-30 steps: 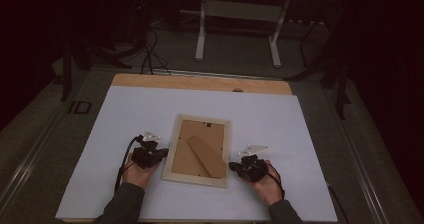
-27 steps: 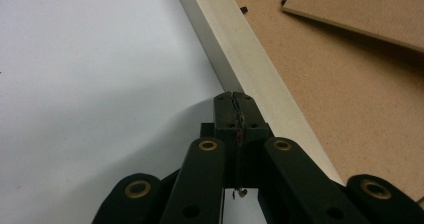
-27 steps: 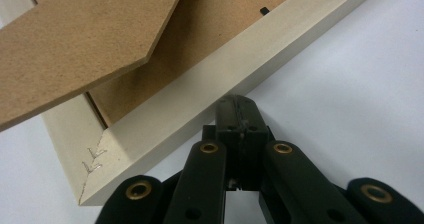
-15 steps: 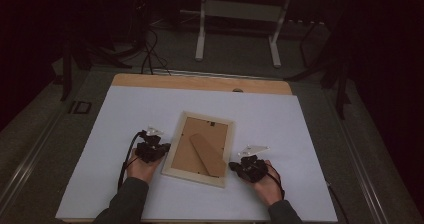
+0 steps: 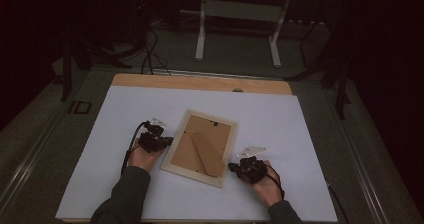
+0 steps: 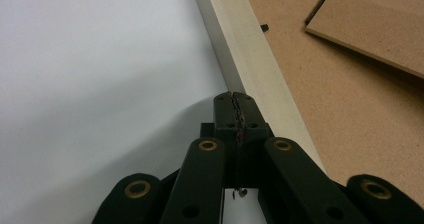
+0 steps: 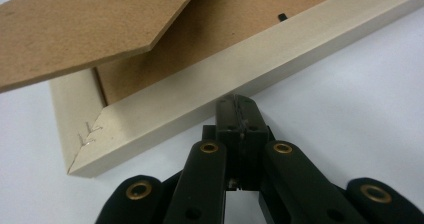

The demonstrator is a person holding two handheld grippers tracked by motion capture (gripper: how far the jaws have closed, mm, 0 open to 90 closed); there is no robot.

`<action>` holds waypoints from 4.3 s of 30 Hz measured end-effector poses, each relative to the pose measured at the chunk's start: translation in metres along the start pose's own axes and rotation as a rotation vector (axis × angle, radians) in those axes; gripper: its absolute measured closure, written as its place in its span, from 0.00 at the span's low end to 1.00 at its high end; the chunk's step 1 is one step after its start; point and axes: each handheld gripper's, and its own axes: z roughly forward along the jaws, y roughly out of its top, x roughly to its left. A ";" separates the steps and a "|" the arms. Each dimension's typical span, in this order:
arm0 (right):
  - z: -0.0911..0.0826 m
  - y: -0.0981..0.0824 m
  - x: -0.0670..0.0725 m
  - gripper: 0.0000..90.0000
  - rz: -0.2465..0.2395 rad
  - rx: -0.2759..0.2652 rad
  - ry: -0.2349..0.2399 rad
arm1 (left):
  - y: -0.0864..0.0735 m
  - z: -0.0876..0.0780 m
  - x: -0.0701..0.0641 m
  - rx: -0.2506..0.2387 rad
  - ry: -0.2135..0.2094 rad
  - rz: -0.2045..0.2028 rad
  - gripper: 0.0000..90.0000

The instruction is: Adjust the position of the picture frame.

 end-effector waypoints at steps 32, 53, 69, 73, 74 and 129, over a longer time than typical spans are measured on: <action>0.023 0.015 0.043 1.00 -0.131 -0.002 0.147 | -0.043 -0.056 0.003 -0.098 -0.001 -0.032 0.89; 0.009 0.040 0.005 1.00 -0.033 -0.100 0.072 | -0.062 -0.080 0.009 -0.168 0.022 -0.067 0.91; 0.004 0.051 -0.065 1.00 0.091 -0.156 -0.143 | -0.073 -0.080 0.006 -0.154 0.014 -0.081 1.00; 0.013 0.058 -0.078 0.99 0.113 -0.120 -0.183 | -0.075 -0.076 0.004 -0.131 0.051 -0.067 1.00; 0.016 0.062 -0.083 0.99 0.130 -0.117 -0.186 | -0.075 -0.076 0.003 -0.128 0.066 -0.060 1.00; 0.049 0.069 -0.095 1.00 0.182 -0.013 -0.144 | -0.064 -0.050 -0.005 -0.054 0.125 -0.037 1.00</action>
